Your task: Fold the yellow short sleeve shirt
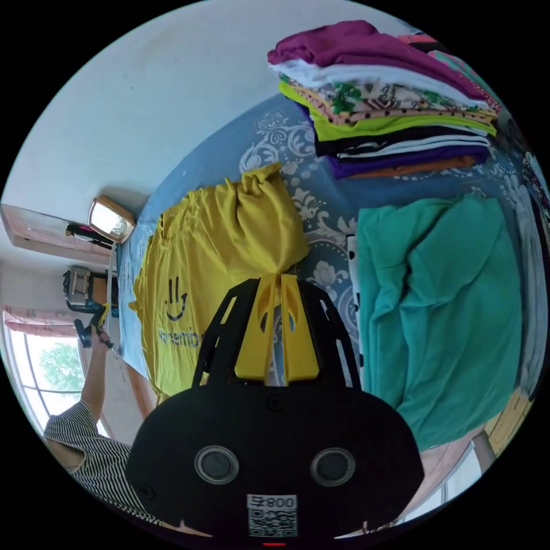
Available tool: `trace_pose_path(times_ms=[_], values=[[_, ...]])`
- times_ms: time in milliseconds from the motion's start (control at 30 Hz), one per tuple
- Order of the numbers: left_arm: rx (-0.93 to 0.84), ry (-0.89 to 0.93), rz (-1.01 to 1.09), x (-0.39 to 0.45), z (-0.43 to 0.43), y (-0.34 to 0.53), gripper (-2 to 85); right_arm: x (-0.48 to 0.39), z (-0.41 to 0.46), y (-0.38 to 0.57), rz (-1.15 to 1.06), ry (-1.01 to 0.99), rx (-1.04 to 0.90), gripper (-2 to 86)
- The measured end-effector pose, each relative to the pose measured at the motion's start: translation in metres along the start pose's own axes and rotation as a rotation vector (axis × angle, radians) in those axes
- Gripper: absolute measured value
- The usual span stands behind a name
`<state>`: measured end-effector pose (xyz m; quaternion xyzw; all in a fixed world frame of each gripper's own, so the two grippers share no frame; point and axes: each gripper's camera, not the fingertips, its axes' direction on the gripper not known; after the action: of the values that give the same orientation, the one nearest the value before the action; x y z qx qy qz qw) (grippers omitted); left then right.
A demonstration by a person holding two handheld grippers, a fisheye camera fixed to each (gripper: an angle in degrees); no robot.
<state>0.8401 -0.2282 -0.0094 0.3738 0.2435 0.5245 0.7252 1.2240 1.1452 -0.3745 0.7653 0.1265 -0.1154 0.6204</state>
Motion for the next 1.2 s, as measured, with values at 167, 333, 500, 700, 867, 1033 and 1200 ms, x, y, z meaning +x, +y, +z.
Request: trace_pose_path(times_ms=[167, 333, 500, 700, 867, 1033, 1200], values=[[-0.045, -0.053, -0.120, -0.041, 0.037, 0.003, 1.3, 0.007, 0.012, -0.005, 0.099, 0.106, -0.023, 0.5], [-0.130, 0.050, -0.061, -0.031, 0.123, 0.000, 5.2, -0.038, 0.011, -0.029, -0.017, 0.105, 0.072, 1.4], [-0.252, -0.023, 0.104, 0.014, 0.219, -0.041, 7.6, -0.125, 0.042, -0.112, -0.204, 0.155, 0.076, 3.9], [-0.383, -0.141, 0.199, 0.044, 0.321, -0.063, 5.2, -0.188, 0.115, -0.222, -0.266, 0.320, -0.024, 6.0], [-0.339, -0.152, 0.243, 0.052, 0.338, -0.071, 2.6, -0.214, 0.150, -0.260, -0.295, 0.427, -0.108, 2.0], [-0.213, -0.208, 0.244, 0.053, 0.307, -0.103, 2.2, -0.239, 0.114, -0.281, -0.320, 0.555, -0.013, 0.8], [-0.251, -0.268, 0.197, 0.032, 0.326, -0.111, 3.1, -0.252, 0.106, -0.301, -0.308, 0.579, -0.016, 0.6]])
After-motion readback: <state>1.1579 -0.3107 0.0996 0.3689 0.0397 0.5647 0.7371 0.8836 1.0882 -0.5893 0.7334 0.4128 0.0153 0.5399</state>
